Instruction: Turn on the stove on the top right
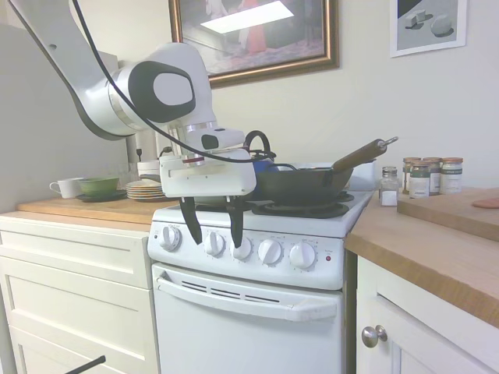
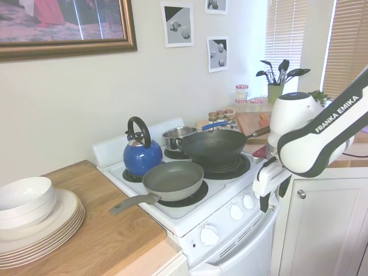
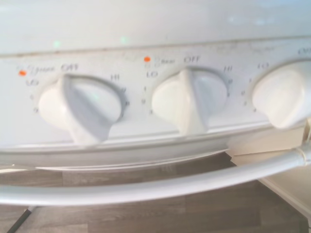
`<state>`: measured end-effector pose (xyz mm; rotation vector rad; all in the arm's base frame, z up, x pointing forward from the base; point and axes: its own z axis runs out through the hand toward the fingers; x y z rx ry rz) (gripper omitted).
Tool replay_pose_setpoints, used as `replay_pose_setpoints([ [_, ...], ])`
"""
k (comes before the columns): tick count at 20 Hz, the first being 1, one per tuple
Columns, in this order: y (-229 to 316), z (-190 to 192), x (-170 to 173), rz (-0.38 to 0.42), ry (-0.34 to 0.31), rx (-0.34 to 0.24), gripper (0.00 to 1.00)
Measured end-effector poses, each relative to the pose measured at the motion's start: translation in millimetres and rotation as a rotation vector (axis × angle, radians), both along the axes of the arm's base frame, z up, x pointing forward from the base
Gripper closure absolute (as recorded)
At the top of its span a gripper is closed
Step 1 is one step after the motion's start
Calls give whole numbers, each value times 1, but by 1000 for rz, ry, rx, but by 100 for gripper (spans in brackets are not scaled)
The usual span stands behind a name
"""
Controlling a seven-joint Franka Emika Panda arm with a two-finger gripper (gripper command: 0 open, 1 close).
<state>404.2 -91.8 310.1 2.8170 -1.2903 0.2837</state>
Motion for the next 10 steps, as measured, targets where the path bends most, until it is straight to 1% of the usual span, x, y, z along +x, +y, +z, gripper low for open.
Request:
replay_pose_setpoints([
  [4, 4, 1, -9, 6, -14, -2, 0],
  [10, 10, 6, -6, 17, -29, -4, 0],
])
